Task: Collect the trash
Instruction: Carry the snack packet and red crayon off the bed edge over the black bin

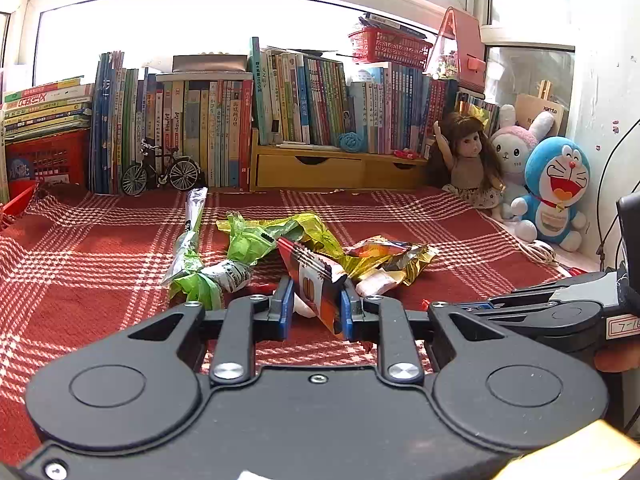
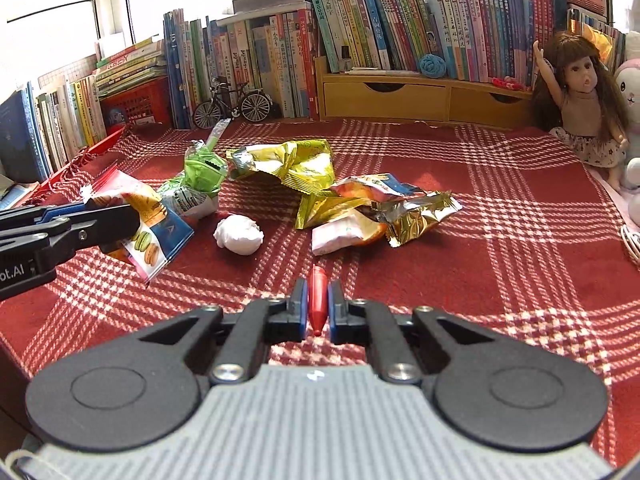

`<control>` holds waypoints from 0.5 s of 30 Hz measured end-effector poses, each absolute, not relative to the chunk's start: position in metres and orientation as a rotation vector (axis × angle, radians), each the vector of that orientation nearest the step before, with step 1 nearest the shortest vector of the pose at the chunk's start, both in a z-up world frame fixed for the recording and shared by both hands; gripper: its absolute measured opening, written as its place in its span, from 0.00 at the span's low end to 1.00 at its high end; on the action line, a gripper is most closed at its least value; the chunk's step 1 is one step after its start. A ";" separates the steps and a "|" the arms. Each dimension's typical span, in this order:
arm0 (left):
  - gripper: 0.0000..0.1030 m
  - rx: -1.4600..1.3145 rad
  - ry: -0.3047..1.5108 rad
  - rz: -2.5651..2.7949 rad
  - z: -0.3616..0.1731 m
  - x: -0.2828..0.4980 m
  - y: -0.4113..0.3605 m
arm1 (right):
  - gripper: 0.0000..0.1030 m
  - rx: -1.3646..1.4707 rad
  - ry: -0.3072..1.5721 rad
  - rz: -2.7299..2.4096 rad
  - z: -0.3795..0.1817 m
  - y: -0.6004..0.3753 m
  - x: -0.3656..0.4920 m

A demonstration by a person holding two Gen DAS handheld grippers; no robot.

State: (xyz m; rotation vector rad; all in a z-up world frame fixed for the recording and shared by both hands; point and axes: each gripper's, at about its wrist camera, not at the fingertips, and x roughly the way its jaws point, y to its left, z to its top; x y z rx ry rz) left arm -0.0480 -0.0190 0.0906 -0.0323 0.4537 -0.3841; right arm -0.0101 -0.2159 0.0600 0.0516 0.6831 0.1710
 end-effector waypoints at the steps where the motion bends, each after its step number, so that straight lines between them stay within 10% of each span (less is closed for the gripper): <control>1: 0.21 -0.037 0.454 -0.385 0.091 -0.051 -0.018 | 0.13 0.055 0.679 0.174 0.061 -0.216 -0.015; 15: 0.21 -0.091 0.470 -0.398 0.085 -0.112 0.004 | 0.13 0.068 0.659 0.204 0.072 -0.216 -0.070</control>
